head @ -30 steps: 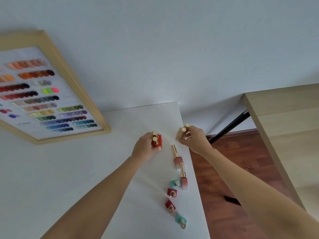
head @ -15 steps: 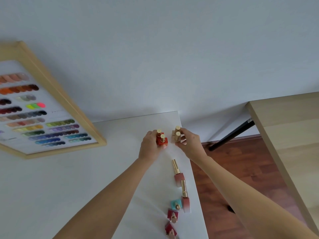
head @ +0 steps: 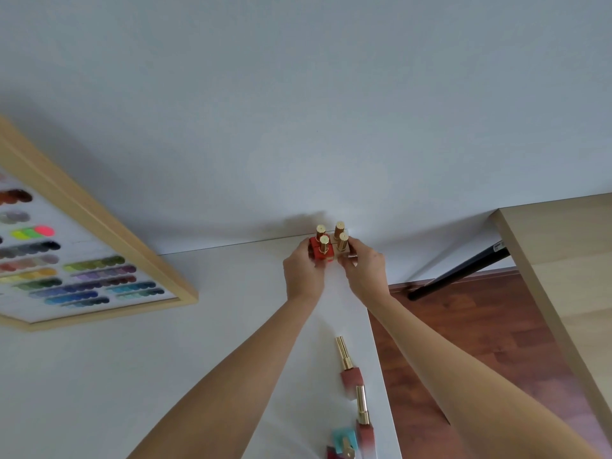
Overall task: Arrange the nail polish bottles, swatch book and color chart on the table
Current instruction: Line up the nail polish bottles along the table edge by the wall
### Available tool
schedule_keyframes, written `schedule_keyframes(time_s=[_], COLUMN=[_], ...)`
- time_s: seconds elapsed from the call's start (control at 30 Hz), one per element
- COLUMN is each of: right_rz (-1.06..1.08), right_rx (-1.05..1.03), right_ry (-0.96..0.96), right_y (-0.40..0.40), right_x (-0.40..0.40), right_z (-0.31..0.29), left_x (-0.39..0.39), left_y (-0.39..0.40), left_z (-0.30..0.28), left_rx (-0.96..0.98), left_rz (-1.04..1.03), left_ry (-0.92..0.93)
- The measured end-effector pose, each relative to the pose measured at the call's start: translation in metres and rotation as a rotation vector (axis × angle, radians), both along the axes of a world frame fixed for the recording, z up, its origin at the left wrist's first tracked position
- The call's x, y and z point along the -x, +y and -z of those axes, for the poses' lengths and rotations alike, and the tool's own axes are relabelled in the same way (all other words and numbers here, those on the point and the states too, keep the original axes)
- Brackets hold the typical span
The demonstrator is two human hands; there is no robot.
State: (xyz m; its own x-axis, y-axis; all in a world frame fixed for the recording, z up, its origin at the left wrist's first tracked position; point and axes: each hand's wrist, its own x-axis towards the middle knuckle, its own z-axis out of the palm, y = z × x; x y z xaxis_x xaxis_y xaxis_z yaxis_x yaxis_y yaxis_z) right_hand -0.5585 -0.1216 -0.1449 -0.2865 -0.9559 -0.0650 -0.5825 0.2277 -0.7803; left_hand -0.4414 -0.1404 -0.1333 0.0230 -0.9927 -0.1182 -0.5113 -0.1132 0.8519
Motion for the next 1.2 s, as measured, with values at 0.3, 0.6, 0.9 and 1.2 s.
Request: schedule_keyframes(time_s=[0.3, 0.6, 0.9, 1.2], right_rz=[0.038, 0.044, -0.010, -0.049], right_rx=[0.043, -0.043, -0.458, -0.531], right_ry=[0.040, -0.039, -0.017, -0.046], right_y=[-0.019, -0.008, 0.138, 0.209], right_x=[0.000, 0.000, 0.014, -0.012], right_z=[0.005, -0.006, -0.022, -0.031], left_x=[0.009, 0.003, -0.023, -0.024], left_y=[-0.019, -0.015, 0.089, 0.121], left_z=[0.006, -0.004, 0.006, -0.023], left_rx=[0.034, -0.118, -0.353, -0.282], left_rz=[-0.043, -0.025, 0.305, 0.315], left_ry=[-0.109, -0.072, -0.332, -0.393])
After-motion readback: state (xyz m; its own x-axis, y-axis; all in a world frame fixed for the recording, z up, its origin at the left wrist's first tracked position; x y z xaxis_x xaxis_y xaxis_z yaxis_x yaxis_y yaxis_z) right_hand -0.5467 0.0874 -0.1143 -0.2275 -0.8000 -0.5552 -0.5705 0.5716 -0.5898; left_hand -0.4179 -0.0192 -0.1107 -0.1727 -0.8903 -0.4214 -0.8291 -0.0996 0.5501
